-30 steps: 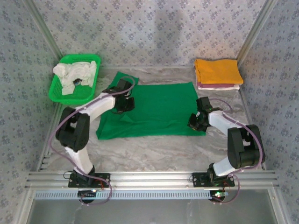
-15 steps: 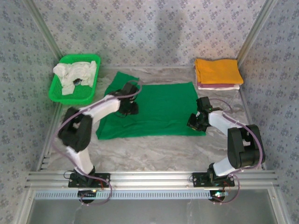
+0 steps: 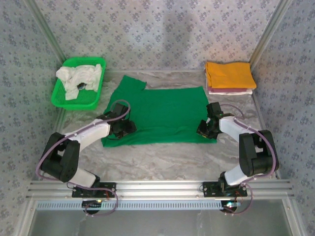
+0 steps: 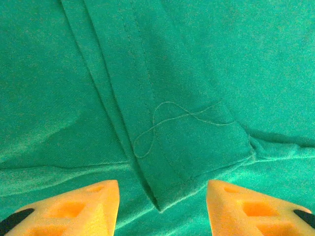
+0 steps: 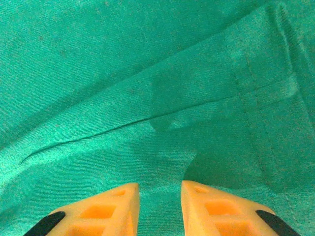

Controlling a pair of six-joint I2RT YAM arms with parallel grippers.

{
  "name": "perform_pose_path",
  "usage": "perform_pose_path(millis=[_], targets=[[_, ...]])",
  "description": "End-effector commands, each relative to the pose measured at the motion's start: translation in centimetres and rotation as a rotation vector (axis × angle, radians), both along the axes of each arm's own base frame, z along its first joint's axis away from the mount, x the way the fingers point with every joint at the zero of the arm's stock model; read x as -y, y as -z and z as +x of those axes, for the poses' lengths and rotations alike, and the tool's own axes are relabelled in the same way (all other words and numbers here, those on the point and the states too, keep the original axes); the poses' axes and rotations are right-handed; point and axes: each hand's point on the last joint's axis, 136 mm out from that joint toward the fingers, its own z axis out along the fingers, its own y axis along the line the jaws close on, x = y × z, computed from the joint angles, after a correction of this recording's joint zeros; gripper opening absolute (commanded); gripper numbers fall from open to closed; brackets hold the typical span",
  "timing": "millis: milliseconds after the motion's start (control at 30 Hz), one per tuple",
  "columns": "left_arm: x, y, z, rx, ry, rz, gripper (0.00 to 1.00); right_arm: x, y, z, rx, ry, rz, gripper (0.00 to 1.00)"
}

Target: Fold and stack the t-shirts

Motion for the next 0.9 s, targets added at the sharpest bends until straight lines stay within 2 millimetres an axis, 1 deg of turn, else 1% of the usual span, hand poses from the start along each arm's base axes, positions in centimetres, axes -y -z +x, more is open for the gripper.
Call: perform_pose_path(millis=[0,100,133,167,267,367,433,500,600,667,700,767,867], targets=[[1.0,0.3,0.9,0.003,-0.014,-0.039,0.50,-0.3,0.1,0.0,-0.013,-0.021,0.004,0.31],[1.2,0.9,1.2,0.002,-0.012,-0.036,0.44,-0.3,0.2,-0.1,-0.016,-0.020,0.003,0.31],[1.2,1.0,1.3,0.003,-0.013,-0.031,0.40,-0.3,0.2,-0.1,-0.016,-0.020,0.003,0.31],[1.2,1.0,1.4,0.006,-0.013,-0.029,0.32,-0.3,0.2,0.0,-0.014,-0.021,0.003,0.31],[1.2,0.5,1.7,0.018,-0.008,-0.022,0.17,-0.3,0.1,0.0,-0.013,-0.022,0.003,0.31],[1.2,-0.3,2.2,0.036,0.000,-0.008,0.07,-0.2,0.1,-0.1,-0.015,-0.021,0.001,0.31],[1.2,-0.7,2.6,0.045,0.005,0.006,0.03,-0.2,0.1,-0.1,-0.014,-0.018,0.002,0.31],[1.3,-1.1,2.9,0.050,0.015,0.019,0.00,-0.2,0.0,-0.1,-0.011,-0.016,0.005,0.32],[1.6,-1.8,3.7,0.074,0.043,0.062,0.00,-0.2,0.1,-0.1,-0.013,-0.014,0.006,0.32],[2.1,-2.4,4.6,0.082,0.073,0.090,0.00,-0.1,0.0,0.0,-0.010,-0.013,0.007,0.32],[2.3,-2.4,4.7,0.073,0.079,0.101,0.00,-0.2,0.0,0.0,-0.011,-0.014,0.009,0.32],[2.6,-2.1,4.1,0.052,0.090,0.109,0.00,-0.2,-0.2,-0.1,-0.011,-0.015,0.010,0.32],[1.6,-1.1,2.7,0.062,0.046,0.116,0.00,0.1,-0.2,-0.3,-0.005,-0.008,0.003,0.32]])
